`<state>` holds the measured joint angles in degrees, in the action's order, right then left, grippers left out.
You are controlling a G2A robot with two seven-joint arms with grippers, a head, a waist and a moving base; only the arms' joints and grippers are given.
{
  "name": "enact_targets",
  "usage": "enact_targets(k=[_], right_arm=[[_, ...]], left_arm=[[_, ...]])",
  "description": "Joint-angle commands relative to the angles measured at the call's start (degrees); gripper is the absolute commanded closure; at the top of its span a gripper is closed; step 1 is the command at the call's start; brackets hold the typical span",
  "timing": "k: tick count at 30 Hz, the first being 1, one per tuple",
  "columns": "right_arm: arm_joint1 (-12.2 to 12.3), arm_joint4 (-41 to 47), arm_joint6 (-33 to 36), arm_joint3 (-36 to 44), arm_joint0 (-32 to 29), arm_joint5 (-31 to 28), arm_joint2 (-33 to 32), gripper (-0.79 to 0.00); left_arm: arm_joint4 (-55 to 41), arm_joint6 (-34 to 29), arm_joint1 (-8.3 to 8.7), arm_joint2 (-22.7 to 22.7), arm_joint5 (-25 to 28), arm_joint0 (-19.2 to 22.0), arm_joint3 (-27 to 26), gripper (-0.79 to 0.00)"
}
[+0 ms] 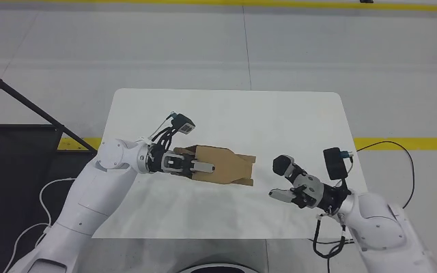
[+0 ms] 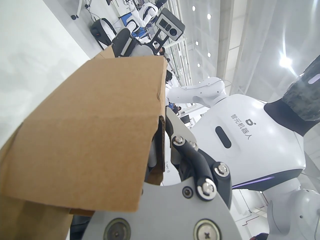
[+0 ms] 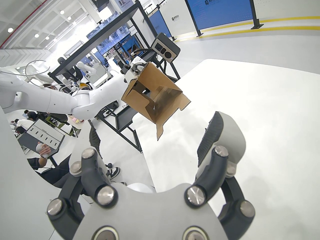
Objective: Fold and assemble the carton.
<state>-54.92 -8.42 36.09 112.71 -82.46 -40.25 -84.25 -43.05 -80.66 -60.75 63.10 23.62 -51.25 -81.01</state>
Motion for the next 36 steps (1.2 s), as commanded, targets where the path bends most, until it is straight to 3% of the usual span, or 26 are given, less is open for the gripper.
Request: enact_targets(k=[1, 8, 15, 33, 36], right_arm=[[0.0, 0.0, 0.0, 0.0, 0.0, 0.0, 0.0, -0.785], [-0.1, 0.5, 1.7, 0.1, 0.9, 2.7, 2.3, -0.785], [0.0, 8.8, 10.0, -3.4, 6.0, 7.9, 5.7, -0.785], [-0.7, 18.7, 16.9, -10.5, 14.6, 8.6, 12.7, -0.785], [-0.9, 21.8, 18.8, -11.0, 15.5, 6.5, 13.9, -0.785]], left_arm=[[0.0, 0.0, 0.0, 0.0, 0.0, 0.0, 0.0, 0.0], [2.1, 1.4, 0.05, 0.0, -1.1, -1.1, -1.6, 0.0], [2.0, 1.1, -0.11, 0.0, -0.9, -0.8, -0.8, 0.0], [2.4, 0.2, -0.55, -0.4, -0.5, -0.2, -0.2, 0.0], [2.6, 0.4, -0.6, -0.4, -0.4, -0.2, -0.2, 0.0]])
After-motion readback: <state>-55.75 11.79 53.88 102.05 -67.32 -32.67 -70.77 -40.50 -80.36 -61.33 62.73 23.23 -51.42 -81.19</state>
